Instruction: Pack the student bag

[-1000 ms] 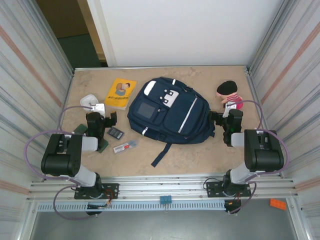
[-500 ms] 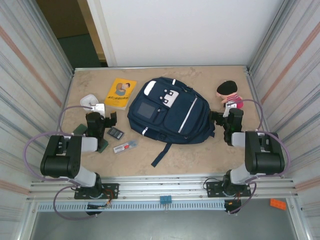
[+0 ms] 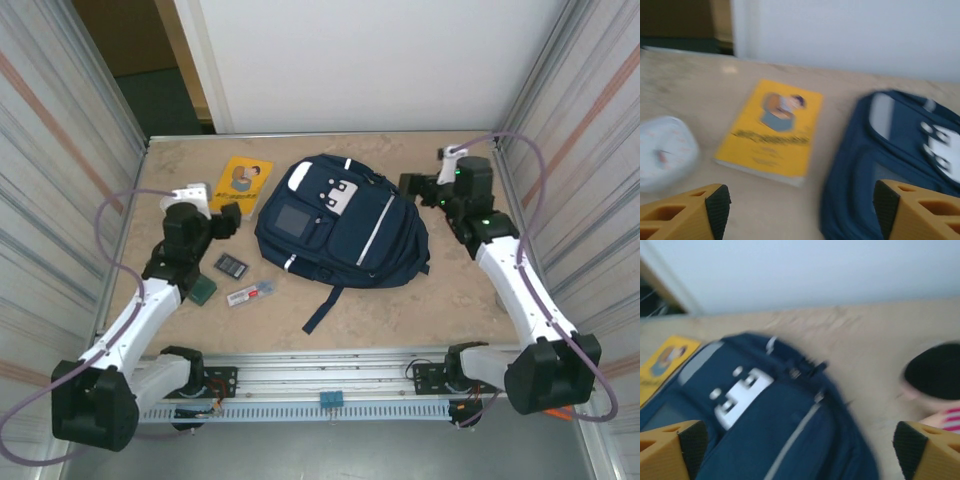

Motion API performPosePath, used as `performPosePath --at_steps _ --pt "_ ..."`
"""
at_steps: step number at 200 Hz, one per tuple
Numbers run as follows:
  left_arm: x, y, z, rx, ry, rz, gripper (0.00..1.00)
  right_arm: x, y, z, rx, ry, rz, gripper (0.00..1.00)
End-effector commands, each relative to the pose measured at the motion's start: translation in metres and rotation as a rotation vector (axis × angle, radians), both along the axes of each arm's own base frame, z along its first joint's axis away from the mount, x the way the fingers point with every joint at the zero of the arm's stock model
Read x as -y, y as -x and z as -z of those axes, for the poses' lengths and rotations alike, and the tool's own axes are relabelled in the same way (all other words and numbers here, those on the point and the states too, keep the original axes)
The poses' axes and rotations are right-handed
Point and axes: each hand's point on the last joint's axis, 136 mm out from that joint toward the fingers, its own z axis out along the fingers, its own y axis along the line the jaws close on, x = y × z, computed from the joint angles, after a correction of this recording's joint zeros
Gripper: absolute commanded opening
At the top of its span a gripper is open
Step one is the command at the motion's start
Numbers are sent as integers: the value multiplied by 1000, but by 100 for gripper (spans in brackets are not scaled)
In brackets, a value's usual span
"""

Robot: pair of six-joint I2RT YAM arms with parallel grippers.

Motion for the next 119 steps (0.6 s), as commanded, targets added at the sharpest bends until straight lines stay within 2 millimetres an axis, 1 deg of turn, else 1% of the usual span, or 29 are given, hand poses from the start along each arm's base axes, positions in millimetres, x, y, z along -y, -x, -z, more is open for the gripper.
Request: performPosePath --at_steps 1,9,14,28,39,54,68,84,104,119 --pt "39 26 26 -143 81 112 75 -30 15 73 -250 -78 -50 83" --pt "53 29 29 -156 118 147 71 -35 11 86 -284 -115 -39 75" --pt "61 31 32 -169 145 163 69 -38 8 93 -300 -147 -26 73" --pt "83 35 45 -196 187 214 62 -47 3 116 -337 -201 -25 73" --pt "99 36 56 -212 185 247 61 -45 2 132 -371 -199 8 72" --pt "116 31 62 -247 162 279 61 -39 5 155 -427 -167 41 72" --pt "124 25 74 -296 148 282 60 -39 14 173 -475 -166 51 71" --pt "133 20 89 -334 181 283 60 -46 30 188 -512 -193 43 70" --pt "139 13 109 -367 206 272 59 -59 58 205 -561 -213 29 70" --pt "142 6 119 -394 201 263 59 -70 79 215 -588 -231 32 70"
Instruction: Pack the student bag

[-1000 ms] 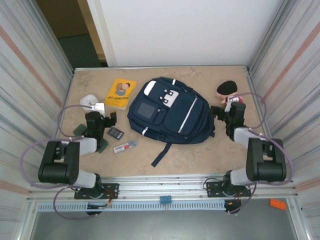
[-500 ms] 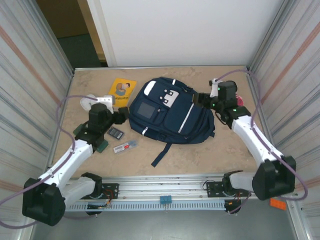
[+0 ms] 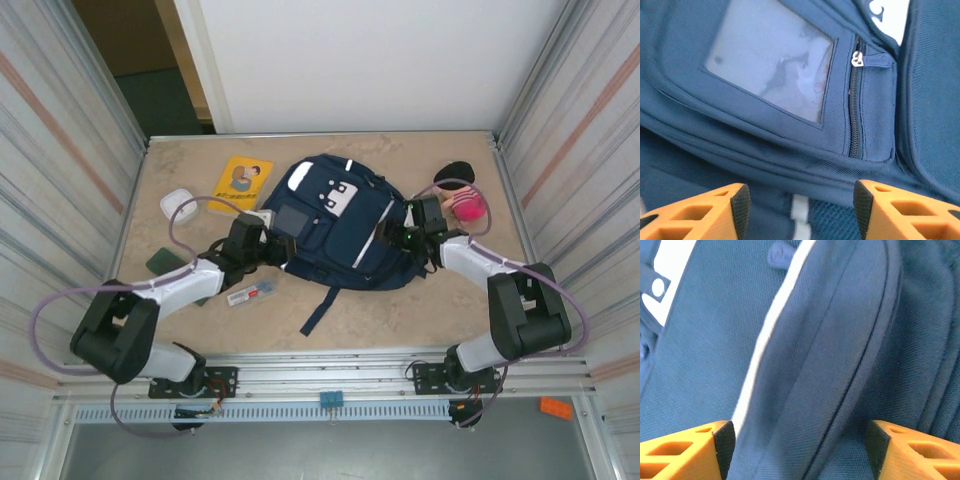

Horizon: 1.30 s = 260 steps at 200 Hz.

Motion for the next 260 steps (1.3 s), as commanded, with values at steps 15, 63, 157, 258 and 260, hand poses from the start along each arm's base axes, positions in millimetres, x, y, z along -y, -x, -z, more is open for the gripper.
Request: performPosePath --at_steps 15,63,157,258,260 --pt "19 -29 3 -13 54 -10 59 -40 64 31 -128 -93 -11 70" --pt "25 -71 26 -67 84 -16 57 -103 108 -4 -66 -89 -119 72" --pt "30 -7 -40 10 188 63 56 -8 59 -62 -48 -140 2 72" --pt "62 -28 30 -101 180 66 54 -57 104 1 -92 -191 -20 68" --pt "61 -29 29 -97 179 65 54 -59 105 1 -91 -191 -23 68"
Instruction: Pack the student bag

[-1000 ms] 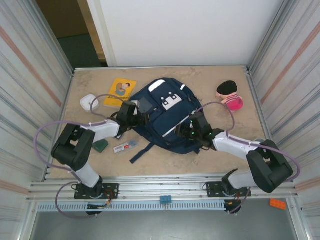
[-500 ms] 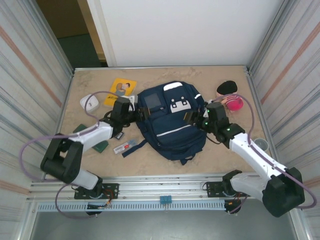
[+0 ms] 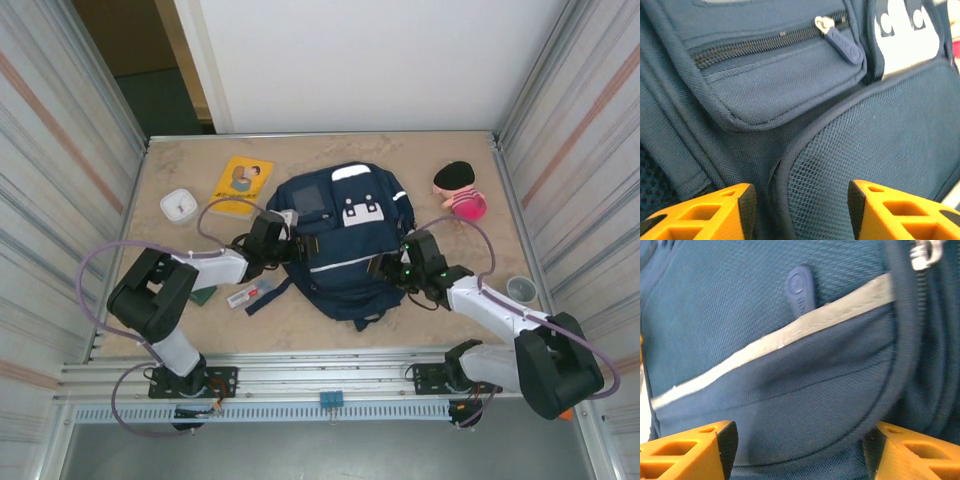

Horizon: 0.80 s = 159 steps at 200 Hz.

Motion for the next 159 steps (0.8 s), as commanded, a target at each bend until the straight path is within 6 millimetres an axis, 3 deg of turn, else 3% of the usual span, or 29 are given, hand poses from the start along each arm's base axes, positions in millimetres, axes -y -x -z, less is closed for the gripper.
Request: performPosePath --at_steps 1,19,36,72,109,136,159 --pt "-2 -13 10 -25 -5 -23 54 -30 12 -6 17 -56 -28 68" --pt "-10 -24 7 -17 -21 -34 55 -45 14 -16 48 -62 -64 68" --pt "-18 -31 -8 24 -36 -45 58 -49 13 -27 73 -60 -81 70" --pt "-20 -23 -64 209 -146 28 67 -23 8 -57 140 -20 -68 75" --pt "15 13 -105 451 -330 272 72 23 7 -87 216 -95 0 76" --pt "50 47 -99 577 -398 546 72 48 10 -93 237 -179 44 77" --pt "71 65 -87 582 -389 711 75 55 13 -87 216 -216 57 77"
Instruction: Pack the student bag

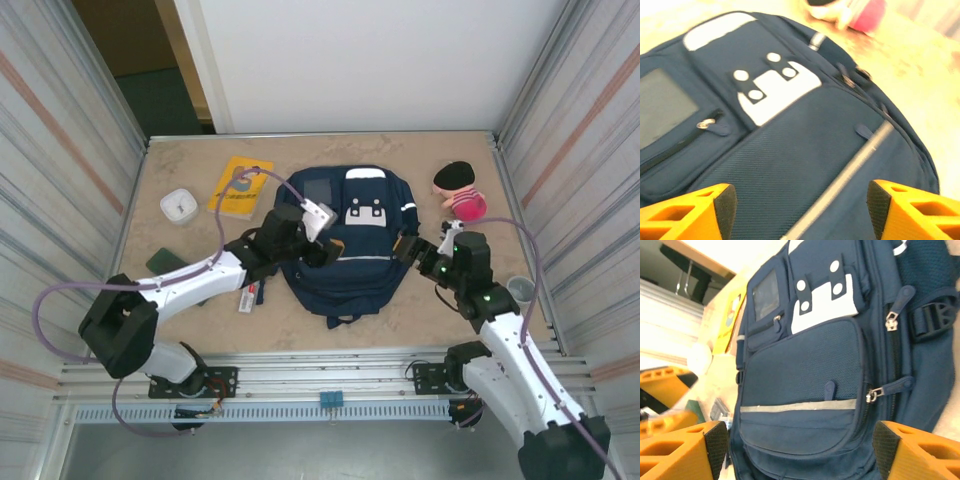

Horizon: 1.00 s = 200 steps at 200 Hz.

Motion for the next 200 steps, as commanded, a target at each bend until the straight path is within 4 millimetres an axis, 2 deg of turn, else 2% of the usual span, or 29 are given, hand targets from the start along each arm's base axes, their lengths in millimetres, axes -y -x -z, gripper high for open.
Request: performPosePath --at_steps 1,30,48,57,65,80,113,158,169,185,195,200 --pt "14 17 17 47 -126 204 74 -5 18 20 -72 -35 -86 77" --pt "42 36 31 51 -147 407 72 -5 20 27 -86 -49 -77 77" --pt "55 34 43 105 -208 429 73 -5 22 29 -90 -53 -75 77" --pt "62 34 49 137 -237 442 78 -4 22 30 -91 -52 -73 77" --pt "67 31 54 159 -261 446 82 -4 22 30 -93 -51 -71 77" --pt "73 23 64 177 -300 437 82 -3 23 31 -94 -46 -68 78" --pt "86 2 68 226 -315 367 88 -1 23 28 -80 -44 -60 78" --pt "83 -11 90 269 -371 316 90 -1 24 32 -86 -38 -62 78" --pt "81 -11 96 274 -392 324 83 -1 24 32 -86 -36 -63 78" --pt "77 -6 95 282 -398 333 65 -1 23 31 -78 -28 -65 78" --pt "75 2 86 286 -373 361 41 0 23 31 -76 -21 -68 78" --pt "74 5 79 297 -357 371 25 0 22 32 -74 -15 -69 78"
